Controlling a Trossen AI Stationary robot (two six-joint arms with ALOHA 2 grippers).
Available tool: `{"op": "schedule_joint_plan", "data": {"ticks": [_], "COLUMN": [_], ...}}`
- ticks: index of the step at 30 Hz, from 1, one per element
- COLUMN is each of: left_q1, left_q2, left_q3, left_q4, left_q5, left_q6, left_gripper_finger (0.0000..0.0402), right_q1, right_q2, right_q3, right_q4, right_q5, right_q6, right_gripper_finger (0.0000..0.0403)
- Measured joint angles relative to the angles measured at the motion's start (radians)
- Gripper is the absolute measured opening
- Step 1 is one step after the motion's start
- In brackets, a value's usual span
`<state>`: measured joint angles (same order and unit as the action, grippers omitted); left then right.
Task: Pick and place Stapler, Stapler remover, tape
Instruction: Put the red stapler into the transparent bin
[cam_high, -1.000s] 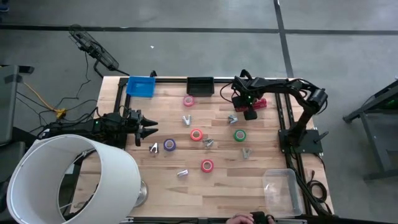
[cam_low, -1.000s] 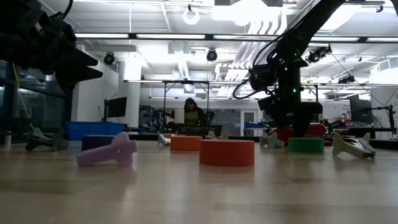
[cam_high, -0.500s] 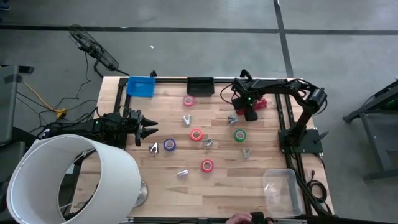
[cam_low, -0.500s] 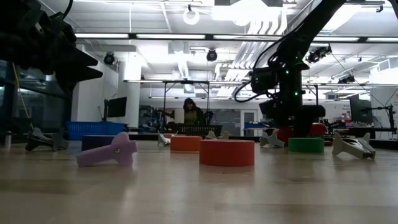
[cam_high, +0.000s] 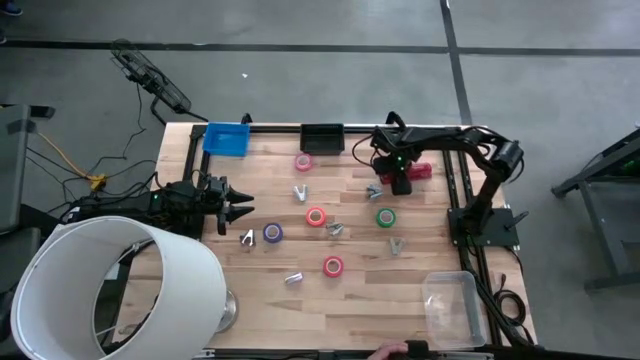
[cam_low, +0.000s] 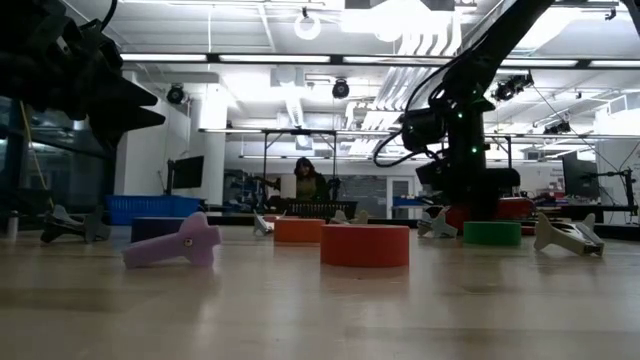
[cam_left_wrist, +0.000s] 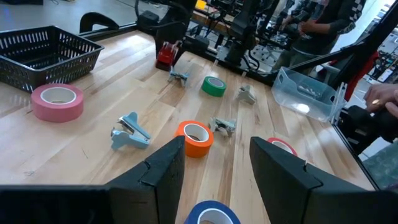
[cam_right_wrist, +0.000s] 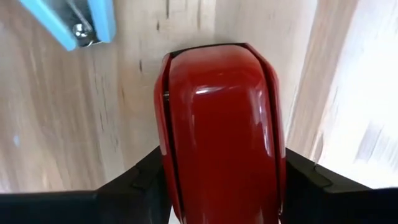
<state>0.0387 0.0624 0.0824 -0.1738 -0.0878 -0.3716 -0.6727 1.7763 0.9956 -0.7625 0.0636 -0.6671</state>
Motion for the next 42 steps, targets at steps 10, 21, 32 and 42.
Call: {"op": "schedule_joint_plan", "data": {"ticks": [10,21,32,42], "left_q1": [0.0,0.0,0.0,0.0], "left_q2": [0.0,0.0,0.0,0.0], "left_q3": [0.0,0.0,0.0,0.0], "left_q4": [0.0,0.0,0.0,0.0], "left_q5": [0.0,0.0,0.0,0.0], "left_q6": [0.0,0.0,0.0,0.0], "left_gripper_finger": [0.0177,0.0177,0.0177,0.0177], "right_q1": [-0.001,0.05,0.065,0.073], "right_q2": [-0.007,-0.129,-0.144,-0.148], "right_q3": [0.116,0.203,0.2,0.291], "right_q4": [-0.112,-0.281,-0.317,-0.47], "right_q5": [0.086,0.039,-0.011,-0.061], "right_q6": [0.156,0.362,0.392,0.409], "right_gripper_finger": [0.0196,0.0193,0.0193,0.0193]}}
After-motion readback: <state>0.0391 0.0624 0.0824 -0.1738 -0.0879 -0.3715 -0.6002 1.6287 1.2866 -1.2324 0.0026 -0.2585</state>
